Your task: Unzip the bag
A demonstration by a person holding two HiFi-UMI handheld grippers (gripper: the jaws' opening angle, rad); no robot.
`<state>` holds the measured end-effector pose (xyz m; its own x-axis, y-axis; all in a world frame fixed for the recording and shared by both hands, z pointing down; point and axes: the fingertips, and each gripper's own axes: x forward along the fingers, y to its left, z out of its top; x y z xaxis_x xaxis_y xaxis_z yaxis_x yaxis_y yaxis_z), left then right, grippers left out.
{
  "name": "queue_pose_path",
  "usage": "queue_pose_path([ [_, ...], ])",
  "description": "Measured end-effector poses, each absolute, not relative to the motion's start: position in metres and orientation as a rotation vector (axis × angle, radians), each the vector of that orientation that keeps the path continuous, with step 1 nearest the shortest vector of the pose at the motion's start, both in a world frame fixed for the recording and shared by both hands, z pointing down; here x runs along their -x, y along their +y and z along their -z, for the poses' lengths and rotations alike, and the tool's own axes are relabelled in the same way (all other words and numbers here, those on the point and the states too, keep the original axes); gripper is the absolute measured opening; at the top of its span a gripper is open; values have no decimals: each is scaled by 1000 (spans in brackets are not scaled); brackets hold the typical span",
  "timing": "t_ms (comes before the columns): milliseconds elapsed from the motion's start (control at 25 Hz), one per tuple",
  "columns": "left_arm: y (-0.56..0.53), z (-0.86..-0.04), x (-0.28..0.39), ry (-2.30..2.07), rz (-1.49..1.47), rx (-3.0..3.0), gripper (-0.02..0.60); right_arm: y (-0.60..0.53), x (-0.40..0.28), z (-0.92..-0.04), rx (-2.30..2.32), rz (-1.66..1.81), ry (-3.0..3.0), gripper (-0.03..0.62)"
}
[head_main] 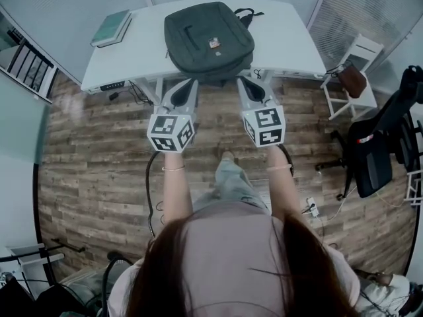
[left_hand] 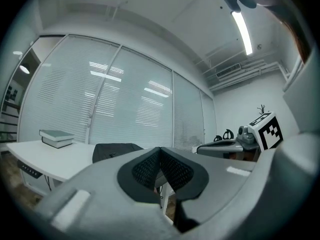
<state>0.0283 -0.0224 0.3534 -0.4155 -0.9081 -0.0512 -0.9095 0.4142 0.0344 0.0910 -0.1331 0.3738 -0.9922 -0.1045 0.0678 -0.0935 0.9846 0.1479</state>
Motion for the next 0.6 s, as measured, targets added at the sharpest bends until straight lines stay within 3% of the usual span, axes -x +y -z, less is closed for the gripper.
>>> queue_pose_path([
  [600, -3, -340, -74, 2573, -122, 1660, 11, -108, -129, -348, -172, 261, -3116, 3],
])
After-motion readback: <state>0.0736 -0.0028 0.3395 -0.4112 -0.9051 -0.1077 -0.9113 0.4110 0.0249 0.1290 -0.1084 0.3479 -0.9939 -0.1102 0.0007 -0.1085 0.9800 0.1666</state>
